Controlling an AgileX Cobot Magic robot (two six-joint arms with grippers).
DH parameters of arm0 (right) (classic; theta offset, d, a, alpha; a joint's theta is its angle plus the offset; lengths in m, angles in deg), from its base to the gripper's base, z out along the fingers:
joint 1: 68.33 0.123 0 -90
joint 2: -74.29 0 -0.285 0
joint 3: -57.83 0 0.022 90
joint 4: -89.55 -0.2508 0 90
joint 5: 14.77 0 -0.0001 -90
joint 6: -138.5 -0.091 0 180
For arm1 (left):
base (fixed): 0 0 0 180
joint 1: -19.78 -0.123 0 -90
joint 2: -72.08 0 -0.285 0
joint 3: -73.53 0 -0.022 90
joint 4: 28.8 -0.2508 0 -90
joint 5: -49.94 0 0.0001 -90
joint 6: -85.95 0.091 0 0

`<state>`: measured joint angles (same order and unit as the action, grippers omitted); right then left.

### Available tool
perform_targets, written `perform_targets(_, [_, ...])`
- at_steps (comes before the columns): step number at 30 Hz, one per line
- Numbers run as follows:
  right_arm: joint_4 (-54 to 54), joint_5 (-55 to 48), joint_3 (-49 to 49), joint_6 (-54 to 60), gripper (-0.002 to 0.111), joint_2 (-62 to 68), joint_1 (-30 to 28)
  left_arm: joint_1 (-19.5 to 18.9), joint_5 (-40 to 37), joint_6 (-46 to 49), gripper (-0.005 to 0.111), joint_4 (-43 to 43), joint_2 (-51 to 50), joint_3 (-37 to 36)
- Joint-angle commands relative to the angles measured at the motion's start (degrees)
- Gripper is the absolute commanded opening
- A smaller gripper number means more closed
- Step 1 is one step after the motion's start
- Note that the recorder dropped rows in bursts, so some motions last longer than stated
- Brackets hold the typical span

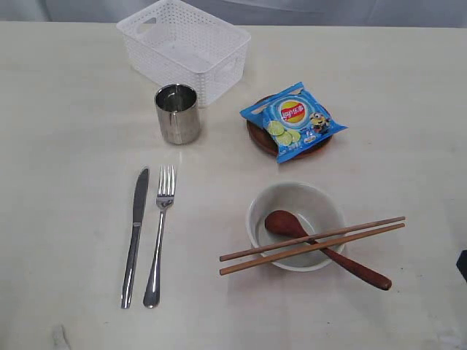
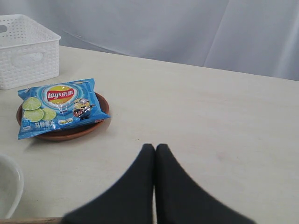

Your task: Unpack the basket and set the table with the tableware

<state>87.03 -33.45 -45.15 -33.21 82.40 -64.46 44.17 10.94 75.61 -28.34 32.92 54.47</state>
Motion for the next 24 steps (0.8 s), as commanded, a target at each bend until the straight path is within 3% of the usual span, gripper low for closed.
perform_targets(1, [0.22, 0.32, 0.2, 0.03, 0.0, -0.32, -0.29, 0.33, -0.21, -0.22, 0.0, 0.24, 3.36, -0.11])
perform_targets(18, [0.22, 0.32, 0.2, 0.03, 0.0, -0.32, -0.29, 0.33, -0.22, 0.09, 0.0, 0.24, 6.79, -0.44])
perform_targets(24, [0.22, 0.32, 0.2, 0.03, 0.0, -0.32, -0.29, 0.22, 2.9, 9.63, 0.0, 0.24, 6.79, -0.57])
